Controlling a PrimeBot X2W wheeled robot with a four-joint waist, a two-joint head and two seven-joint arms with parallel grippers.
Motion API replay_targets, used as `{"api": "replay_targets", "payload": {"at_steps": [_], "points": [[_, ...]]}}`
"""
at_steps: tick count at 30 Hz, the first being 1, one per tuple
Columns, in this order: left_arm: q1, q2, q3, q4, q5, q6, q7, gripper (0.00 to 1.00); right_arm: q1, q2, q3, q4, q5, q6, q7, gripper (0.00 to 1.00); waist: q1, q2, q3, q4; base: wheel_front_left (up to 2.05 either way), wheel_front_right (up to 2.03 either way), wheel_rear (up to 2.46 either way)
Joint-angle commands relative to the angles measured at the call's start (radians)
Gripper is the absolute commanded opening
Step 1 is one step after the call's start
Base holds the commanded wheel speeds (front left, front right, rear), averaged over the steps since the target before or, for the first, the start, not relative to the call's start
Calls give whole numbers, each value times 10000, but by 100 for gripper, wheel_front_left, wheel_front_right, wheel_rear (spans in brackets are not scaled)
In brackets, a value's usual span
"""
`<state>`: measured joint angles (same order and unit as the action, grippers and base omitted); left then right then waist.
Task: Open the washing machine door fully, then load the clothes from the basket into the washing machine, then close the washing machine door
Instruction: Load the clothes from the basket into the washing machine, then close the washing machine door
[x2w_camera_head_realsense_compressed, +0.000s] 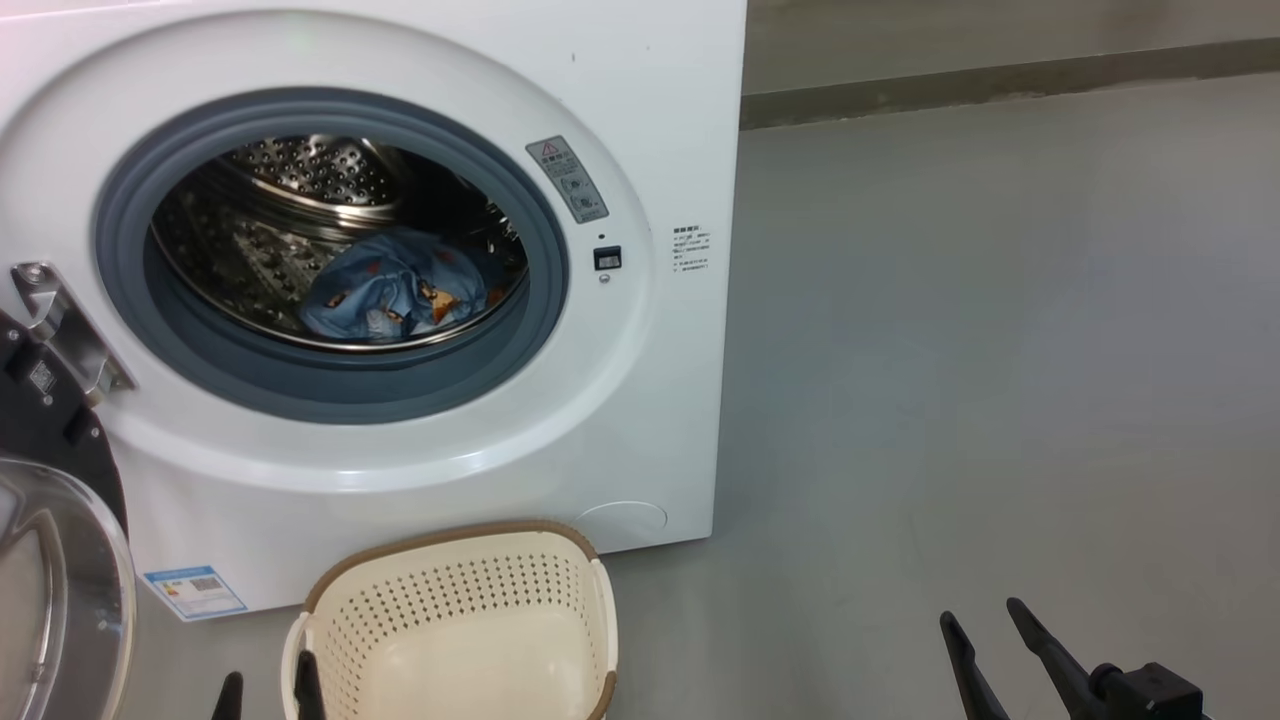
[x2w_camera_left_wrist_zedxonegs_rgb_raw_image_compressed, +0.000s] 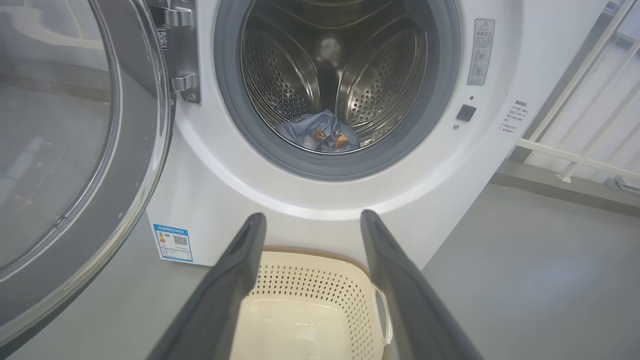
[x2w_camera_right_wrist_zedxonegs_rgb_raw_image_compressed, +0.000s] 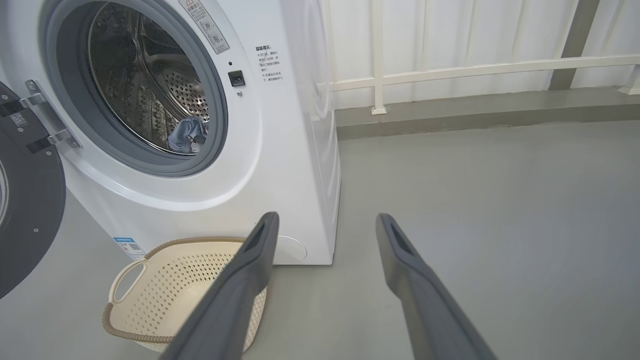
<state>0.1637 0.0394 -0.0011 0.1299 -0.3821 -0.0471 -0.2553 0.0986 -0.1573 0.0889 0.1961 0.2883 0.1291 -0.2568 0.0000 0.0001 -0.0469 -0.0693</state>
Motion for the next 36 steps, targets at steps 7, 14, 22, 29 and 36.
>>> {"api": "replay_targets", "payload": {"at_steps": [7, 14, 22, 29, 36], "points": [[144, 108, 499, -483, 116, 79, -64, 100, -18, -178, 199, -268, -171, 16, -49, 100, 0, -1, -201, -207, 0, 0, 0], [257, 108, 523, -613, 72, 108, -64, 100, 21, -189, 184, -313, -219, 16, -49, 100, 0, -1, -232, -274, 0, 0, 0], [187, 108, 489, -555, 80, 72, -65, 100, 16, -184, 176, -309, -205, 16, -49, 100, 0, -1, -190, -177, 0, 0, 0], [192, 108, 451, -543, 68, 88, -65, 100, -13, -162, 205, -326, -218, 16, -49, 100, 0, -1, -200, -138, 0, 0, 0], [186, 108, 412, -531, 112, 164, -65, 100, -28, -159, 224, -330, -207, 16, -49, 100, 0, -1, -196, -144, 0, 0, 0]]}}
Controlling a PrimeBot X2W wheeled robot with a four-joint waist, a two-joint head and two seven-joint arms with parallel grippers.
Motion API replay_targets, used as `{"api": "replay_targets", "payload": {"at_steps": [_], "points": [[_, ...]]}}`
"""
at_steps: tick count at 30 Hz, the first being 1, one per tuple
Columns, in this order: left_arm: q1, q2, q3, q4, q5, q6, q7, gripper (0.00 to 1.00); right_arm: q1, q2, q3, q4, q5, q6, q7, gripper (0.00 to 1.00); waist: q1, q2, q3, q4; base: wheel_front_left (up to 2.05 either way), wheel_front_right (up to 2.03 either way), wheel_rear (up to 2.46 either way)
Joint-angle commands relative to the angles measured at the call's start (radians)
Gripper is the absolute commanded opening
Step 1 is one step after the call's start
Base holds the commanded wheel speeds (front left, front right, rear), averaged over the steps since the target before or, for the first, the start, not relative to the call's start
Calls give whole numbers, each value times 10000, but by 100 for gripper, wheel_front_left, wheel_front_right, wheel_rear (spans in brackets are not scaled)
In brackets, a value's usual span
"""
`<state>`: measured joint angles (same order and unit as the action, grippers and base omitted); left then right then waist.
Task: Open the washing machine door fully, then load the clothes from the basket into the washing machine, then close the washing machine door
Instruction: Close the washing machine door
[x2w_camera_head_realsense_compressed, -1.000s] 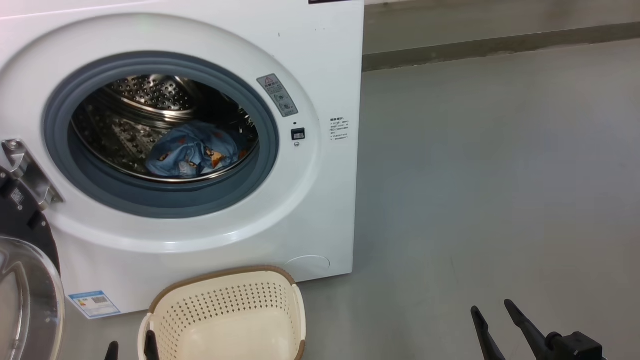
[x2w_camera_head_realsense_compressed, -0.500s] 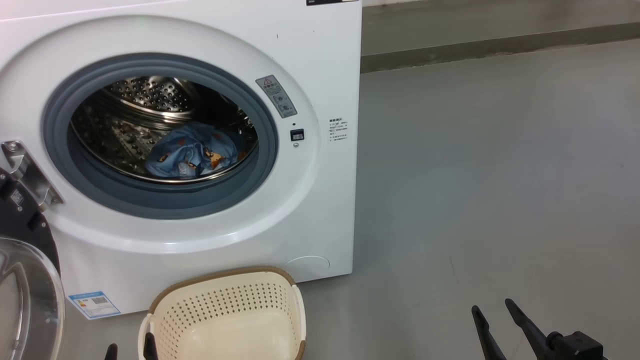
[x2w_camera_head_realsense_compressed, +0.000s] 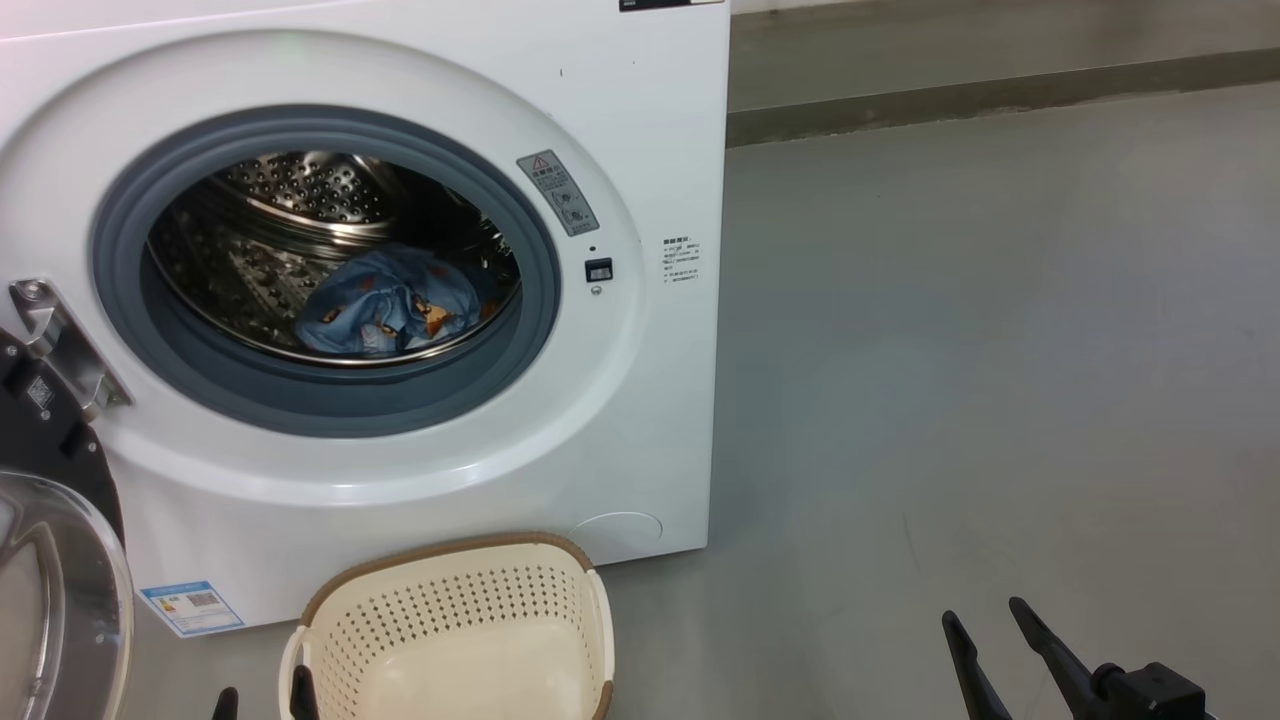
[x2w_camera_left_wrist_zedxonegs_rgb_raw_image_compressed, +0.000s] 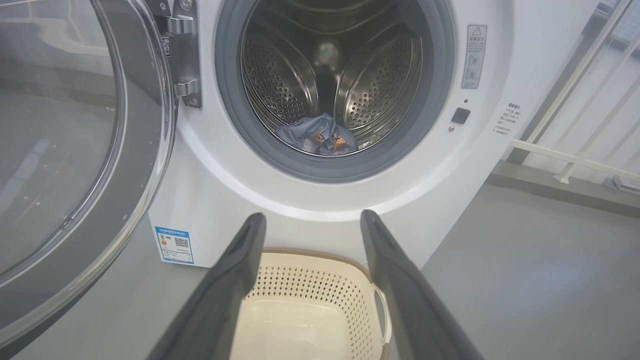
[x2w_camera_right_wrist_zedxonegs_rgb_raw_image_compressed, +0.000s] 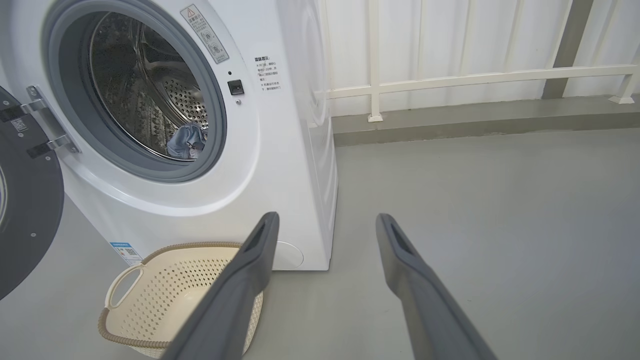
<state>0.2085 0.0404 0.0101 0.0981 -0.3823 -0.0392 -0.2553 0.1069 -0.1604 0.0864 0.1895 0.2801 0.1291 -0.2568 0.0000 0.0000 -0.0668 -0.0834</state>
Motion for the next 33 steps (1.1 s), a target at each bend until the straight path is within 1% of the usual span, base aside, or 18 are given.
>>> {"api": "replay_targets", "payload": {"at_steps": [1, 9, 23, 28, 33], "points": [[-261, 99, 298, -201, 126, 114, -65, 100, -113, -130, 248, -262, -122, 16, -49, 100, 0, 0, 2, -3, -9, 9, 0], [-289, 99, 210, -163, 156, 251, -65, 100, -128, -126, 258, -238, -103, 16, -49, 100, 0, 0, 17, 12, -70, 70, 0], [-312, 99, 246, -154, 199, 300, -65, 100, -139, -55, 252, -232, -112, 16, -49, 100, 0, 0, 38, 123, -148, 148, 0], [-323, 99, 270, -164, 226, 320, -65, 100, -140, -40, 261, -234, -109, 16, -49, 100, 0, 0, 47, 167, -60, 60, 0], [-330, 99, 272, -173, 225, 299, -65, 100, -144, -28, 267, -237, -109, 16, -49, 100, 0, 0, 58, 203, -5, 5, 0]]}}
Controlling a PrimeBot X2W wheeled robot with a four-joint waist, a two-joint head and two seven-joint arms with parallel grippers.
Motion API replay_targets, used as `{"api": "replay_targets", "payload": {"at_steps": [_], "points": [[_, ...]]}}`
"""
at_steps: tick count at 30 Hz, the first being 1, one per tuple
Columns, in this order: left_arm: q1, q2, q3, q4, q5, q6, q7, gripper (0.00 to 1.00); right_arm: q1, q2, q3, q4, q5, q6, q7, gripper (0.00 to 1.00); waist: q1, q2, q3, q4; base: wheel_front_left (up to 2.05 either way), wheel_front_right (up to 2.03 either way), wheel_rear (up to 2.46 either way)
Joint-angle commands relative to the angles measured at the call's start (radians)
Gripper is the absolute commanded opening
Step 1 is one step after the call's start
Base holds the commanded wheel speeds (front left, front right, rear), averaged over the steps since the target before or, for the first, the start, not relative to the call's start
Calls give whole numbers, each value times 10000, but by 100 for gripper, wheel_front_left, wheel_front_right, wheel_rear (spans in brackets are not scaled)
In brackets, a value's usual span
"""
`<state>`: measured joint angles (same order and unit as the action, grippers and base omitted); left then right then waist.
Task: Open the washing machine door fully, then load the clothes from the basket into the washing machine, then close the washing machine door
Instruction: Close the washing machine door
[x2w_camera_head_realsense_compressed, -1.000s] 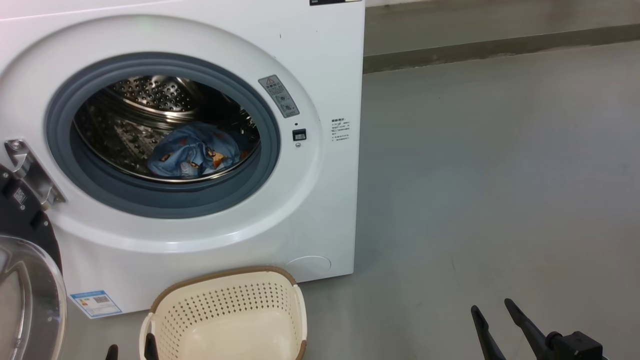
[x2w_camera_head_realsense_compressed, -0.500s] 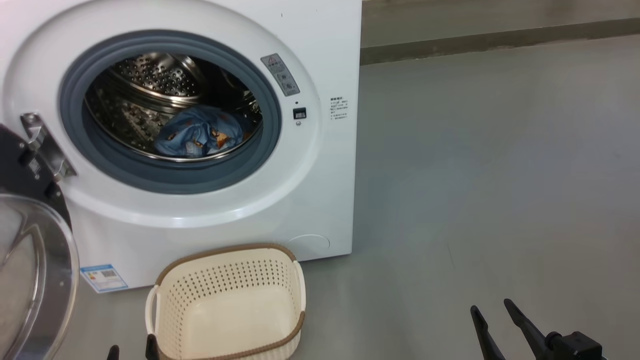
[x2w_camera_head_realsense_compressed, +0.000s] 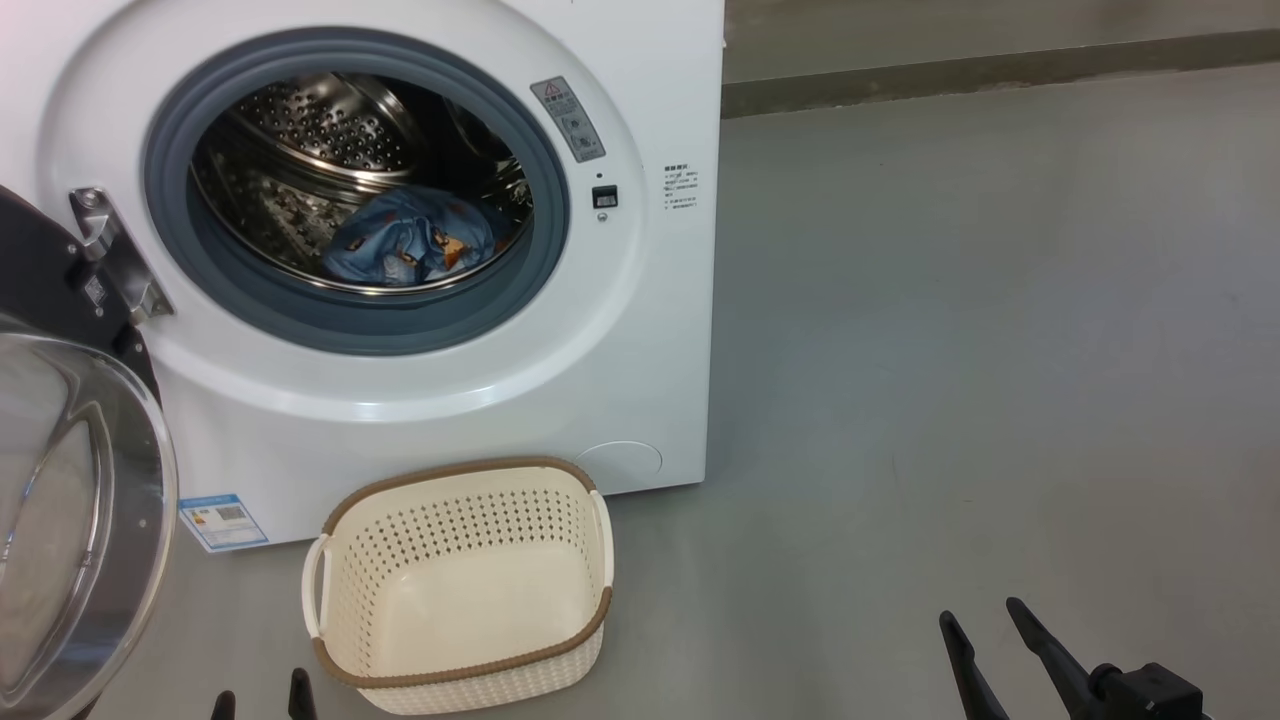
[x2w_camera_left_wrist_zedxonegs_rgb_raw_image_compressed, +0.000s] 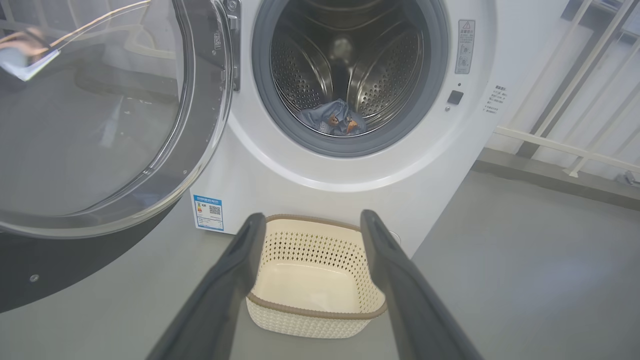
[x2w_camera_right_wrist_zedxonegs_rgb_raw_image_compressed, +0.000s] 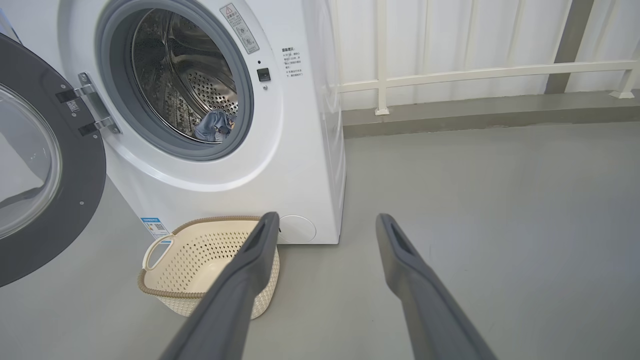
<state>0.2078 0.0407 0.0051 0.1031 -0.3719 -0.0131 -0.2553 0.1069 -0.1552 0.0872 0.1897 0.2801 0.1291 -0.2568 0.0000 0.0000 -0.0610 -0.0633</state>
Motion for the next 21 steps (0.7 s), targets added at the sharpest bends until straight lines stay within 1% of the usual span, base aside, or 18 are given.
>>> {"api": "replay_targets", "payload": {"at_steps": [1, 8, 12, 17, 21], "points": [[-326, 95, 326, -229, 122, 34, -65, 100, -146, -78, 259, -239, -110, 16, -49, 100, 0, 0, 4, 11, 0, 0, 0], [-331, 95, 328, -288, 133, 7, -65, 100, -156, -52, 233, -256, -123, 16, -49, 100, 0, 0, 25, 95, 0, 0, 0], [-310, 95, 319, -353, 162, 23, -65, 100, -211, -30, 229, -260, -132, 16, -49, 100, 0, 0, 39, 257, 0, 0, 0], [-313, 95, 374, -432, 171, 36, -65, 100, -286, -69, 289, -297, -141, 16, -49, 100, 0, 0, 50, 682, 0, 0, 0], [-264, 95, 342, -494, 158, 66, -65, 100, -362, -116, 393, -294, -133, 16, -49, 100, 0, 0, 71, 1195, 0, 0, 0]]}}
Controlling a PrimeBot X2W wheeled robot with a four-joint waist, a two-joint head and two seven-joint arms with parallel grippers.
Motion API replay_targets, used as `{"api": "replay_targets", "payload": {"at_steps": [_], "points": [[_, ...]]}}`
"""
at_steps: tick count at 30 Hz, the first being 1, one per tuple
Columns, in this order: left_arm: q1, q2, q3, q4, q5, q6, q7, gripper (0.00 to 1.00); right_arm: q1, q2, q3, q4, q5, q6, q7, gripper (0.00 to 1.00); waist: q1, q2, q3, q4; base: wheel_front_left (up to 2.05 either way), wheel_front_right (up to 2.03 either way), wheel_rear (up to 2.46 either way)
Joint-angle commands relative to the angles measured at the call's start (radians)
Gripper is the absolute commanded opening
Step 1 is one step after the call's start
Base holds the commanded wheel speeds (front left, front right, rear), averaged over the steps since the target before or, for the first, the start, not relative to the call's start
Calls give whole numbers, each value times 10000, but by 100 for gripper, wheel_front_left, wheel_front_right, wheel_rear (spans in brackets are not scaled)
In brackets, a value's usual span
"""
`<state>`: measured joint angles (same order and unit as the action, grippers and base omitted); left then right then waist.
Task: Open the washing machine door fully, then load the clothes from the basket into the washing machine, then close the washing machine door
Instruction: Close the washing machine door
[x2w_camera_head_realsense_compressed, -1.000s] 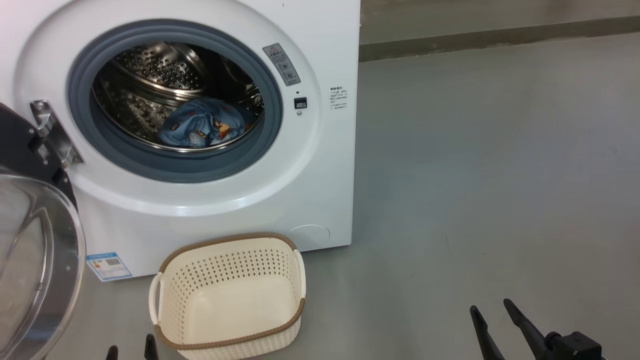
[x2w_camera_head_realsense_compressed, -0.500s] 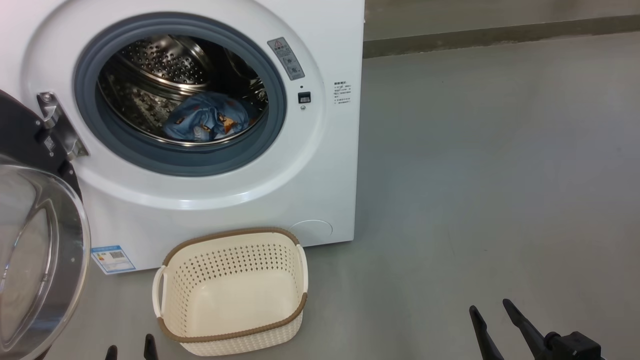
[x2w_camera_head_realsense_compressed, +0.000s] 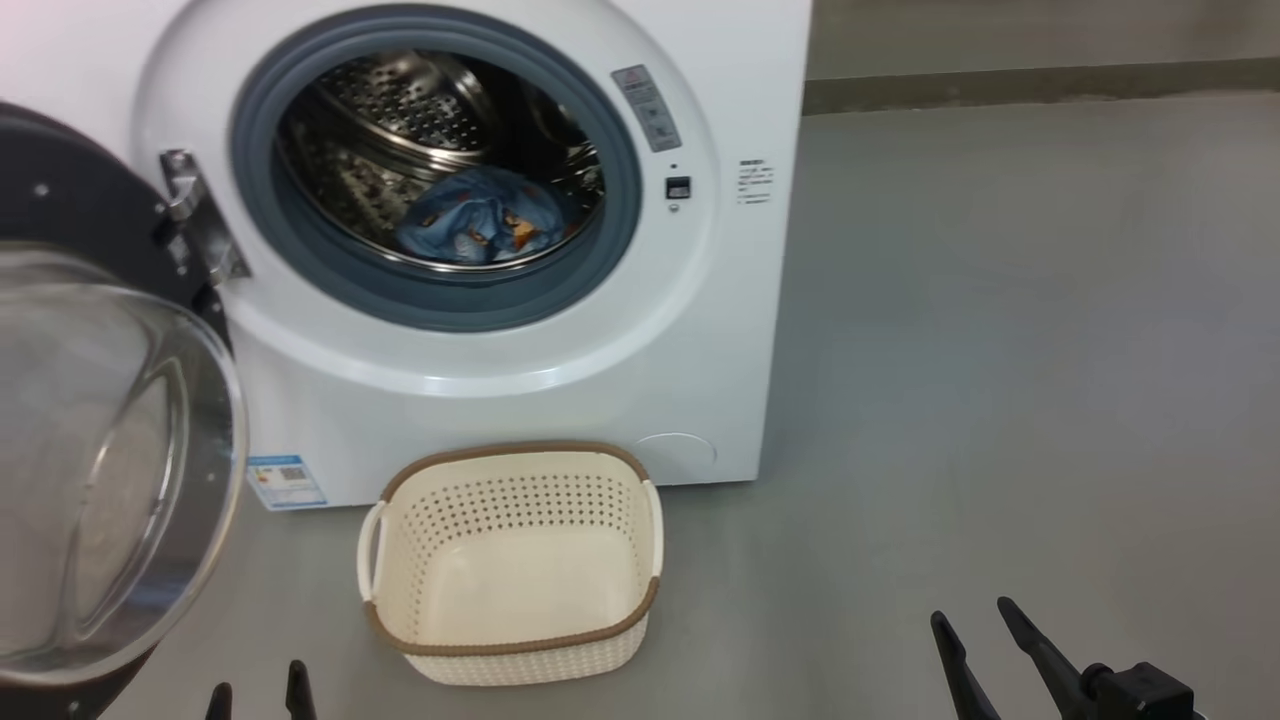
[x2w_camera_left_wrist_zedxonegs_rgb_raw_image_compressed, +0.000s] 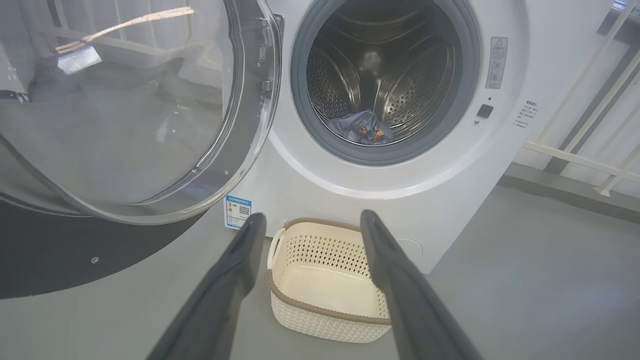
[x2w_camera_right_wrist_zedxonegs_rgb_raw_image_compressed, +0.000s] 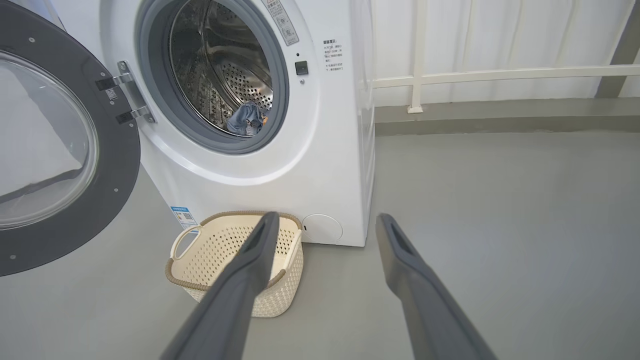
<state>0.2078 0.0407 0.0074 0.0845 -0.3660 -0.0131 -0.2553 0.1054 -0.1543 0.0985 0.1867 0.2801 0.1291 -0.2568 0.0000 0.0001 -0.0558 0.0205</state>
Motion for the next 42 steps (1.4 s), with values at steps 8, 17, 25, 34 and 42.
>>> {"api": "replay_targets", "payload": {"at_steps": [8, 17, 25, 34, 42], "points": [[-183, 95, 302, -329, 90, 90, -65, 100, -489, -196, 450, -241, -141, 16, -49, 100, 0, -1, 67, 1580, 0, 0, 0], [-183, 95, 224, -342, 114, 98, -65, 100, -713, -312, 615, -235, -154, 16, -49, 100, 0, -1, 159, 3229, 0, 0, 0], [-199, 95, 197, -332, 100, 43, -65, 100, -896, -377, 822, -223, -171, 16, -49, 100, 0, -1, 137, 4201, 0, 0, 0], [-197, 95, 212, -357, 135, 1, -65, 100, -960, -442, 1064, -114, -148, 16, -49, 100, 0, -1, 103, 4651, 0, 0, 0], [-157, 95, 237, -433, 43, 72, -65, 100, -1074, -528, 1179, -62, -126, 16, -49, 100, 0, -1, 169, 4713, 0, 0, 0]]}}
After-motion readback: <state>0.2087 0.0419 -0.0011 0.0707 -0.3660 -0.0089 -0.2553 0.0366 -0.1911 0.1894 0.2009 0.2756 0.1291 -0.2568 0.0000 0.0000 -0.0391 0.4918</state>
